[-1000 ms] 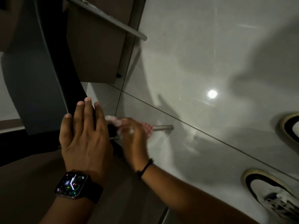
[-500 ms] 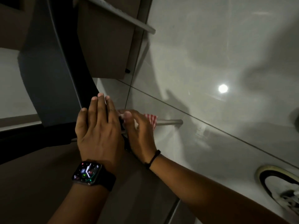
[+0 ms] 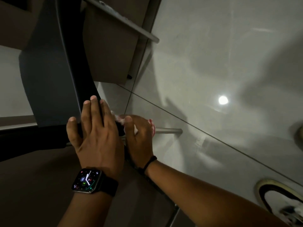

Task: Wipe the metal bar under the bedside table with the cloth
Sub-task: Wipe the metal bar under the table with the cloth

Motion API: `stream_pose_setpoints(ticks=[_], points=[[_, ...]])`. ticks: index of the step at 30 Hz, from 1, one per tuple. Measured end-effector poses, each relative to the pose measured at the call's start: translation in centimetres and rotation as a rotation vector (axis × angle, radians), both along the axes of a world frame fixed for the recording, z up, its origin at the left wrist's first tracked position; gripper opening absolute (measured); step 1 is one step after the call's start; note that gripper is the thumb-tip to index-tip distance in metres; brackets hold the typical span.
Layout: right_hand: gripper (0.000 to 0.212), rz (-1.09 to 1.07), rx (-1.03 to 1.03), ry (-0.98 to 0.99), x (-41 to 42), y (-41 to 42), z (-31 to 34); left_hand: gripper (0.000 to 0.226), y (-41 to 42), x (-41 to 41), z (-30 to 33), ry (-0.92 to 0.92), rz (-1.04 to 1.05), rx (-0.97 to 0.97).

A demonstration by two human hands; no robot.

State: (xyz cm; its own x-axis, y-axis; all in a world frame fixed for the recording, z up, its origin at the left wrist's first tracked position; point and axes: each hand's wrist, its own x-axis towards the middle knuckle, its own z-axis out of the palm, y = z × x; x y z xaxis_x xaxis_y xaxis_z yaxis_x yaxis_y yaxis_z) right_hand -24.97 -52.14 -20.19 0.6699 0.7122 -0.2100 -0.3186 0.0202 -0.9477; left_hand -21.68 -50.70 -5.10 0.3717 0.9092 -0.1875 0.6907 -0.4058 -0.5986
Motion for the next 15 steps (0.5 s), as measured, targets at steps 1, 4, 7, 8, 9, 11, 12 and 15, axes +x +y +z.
stream_pose_setpoints(ticks=[1,4,7,8,9,11,12,15], points=[[0.038,-0.026,0.004,-0.009,-0.1,-0.4,-0.9,0.080,0.0,-0.1,-0.1,-0.004,0.002,-0.001],[0.032,0.070,-0.226,0.246,1.1,-2.5,-7.0,0.079,0.2,-0.5,-0.1,-0.015,-0.015,-0.009],[0.047,0.291,-0.481,0.536,3.8,-4.7,-12.9,0.083,0.1,-0.5,-0.5,-0.040,0.022,-0.071],[0.048,0.352,-0.489,0.550,4.4,-4.9,-13.2,0.085,0.2,-0.4,-0.9,-0.068,0.045,-0.084],[0.042,0.376,-0.435,0.548,4.5,-4.7,-12.3,0.087,0.1,-0.4,-1.1,-0.113,0.075,-0.098],[0.030,0.299,-0.234,0.468,3.8,-3.5,-8.3,0.087,0.2,0.4,-1.5,-0.158,0.101,-0.109],[0.026,0.223,-0.136,0.395,3.0,-2.7,-5.5,0.086,0.1,0.6,-1.6,-0.141,0.091,-0.105],[0.026,0.066,0.131,0.132,0.4,-0.7,0.2,0.074,0.1,0.7,-1.6,-0.125,0.042,-0.111]])
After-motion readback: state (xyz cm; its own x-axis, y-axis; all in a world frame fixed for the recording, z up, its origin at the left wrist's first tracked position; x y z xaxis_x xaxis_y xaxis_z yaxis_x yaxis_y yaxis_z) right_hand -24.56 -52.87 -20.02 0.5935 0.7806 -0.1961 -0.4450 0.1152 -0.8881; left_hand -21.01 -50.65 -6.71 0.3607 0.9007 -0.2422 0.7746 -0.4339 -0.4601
